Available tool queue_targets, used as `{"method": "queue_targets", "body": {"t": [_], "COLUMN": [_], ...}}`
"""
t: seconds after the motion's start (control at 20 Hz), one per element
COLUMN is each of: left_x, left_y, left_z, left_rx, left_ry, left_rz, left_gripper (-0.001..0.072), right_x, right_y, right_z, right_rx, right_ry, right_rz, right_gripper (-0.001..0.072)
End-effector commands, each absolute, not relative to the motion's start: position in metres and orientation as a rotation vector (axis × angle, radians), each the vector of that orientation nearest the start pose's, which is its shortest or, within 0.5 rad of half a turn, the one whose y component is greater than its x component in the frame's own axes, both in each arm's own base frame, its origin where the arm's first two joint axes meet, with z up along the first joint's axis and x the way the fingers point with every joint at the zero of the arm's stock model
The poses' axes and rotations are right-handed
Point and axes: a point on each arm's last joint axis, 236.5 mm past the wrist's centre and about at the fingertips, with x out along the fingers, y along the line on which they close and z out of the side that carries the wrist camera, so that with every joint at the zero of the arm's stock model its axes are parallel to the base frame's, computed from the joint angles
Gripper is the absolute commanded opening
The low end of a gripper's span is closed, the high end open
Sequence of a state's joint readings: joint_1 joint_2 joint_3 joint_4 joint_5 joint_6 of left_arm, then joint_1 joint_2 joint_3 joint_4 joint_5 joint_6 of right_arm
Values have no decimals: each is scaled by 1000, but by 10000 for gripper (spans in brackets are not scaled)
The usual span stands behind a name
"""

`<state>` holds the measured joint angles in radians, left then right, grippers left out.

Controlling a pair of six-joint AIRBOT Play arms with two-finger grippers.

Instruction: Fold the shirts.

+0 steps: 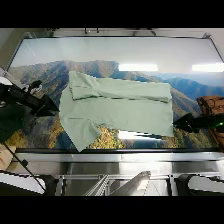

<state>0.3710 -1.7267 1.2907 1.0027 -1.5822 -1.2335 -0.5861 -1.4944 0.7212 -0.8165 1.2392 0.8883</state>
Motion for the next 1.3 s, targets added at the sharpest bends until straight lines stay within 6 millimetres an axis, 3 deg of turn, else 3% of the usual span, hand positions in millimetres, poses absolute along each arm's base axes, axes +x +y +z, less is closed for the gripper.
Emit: {"method": "queue_targets", "body": {"t": [0.0,0.2,0.5,0.55,0.6,0.65,0.7,0.75,0.95,1.15,1.25], "left_x": [305,287,304,301,296,289,282,279,293,291,289], "left_y": [-7,-30,-63,-66,-67,-67,-67,-66,-56,-39,-32], "left_z": [-91,-119,-136,-137,-136,-134,-130,-126,-106,-71,-58], "left_rx": [-760,-754,-609,-583,-564,-549,-542,-544,-589,-627,-635], "left_ry": [1776,1814,1768,1780,1799,1821,1842,1849,1749,1691,1662], "left_rz": [-389,-369,-383,-398,-417,-440,-474,-498,-493,-499,-506], "left_gripper": [472,472,471,469,360,212,93,22,23,23,24], "right_x": [278,281,279,276,272,269,265,264,267,267,264], "right_y": [18,49,73,75,78,79,77,73,47,21,21], "right_z": [-128,-128,-120,-117,-114,-109,-106,-101,-82,-68,-62], "right_rx": [839,818,813,821,820,829,843,864,950,1030,1048], "right_ry": [1426,1451,1471,1480,1482,1488,1495,1490,1425,1365,1365], "right_rz": [391,469,541,560,594,617,629,633,581,519,531], "right_gripper": [385,380,370,294,204,158,56,21,21,22,22]}}
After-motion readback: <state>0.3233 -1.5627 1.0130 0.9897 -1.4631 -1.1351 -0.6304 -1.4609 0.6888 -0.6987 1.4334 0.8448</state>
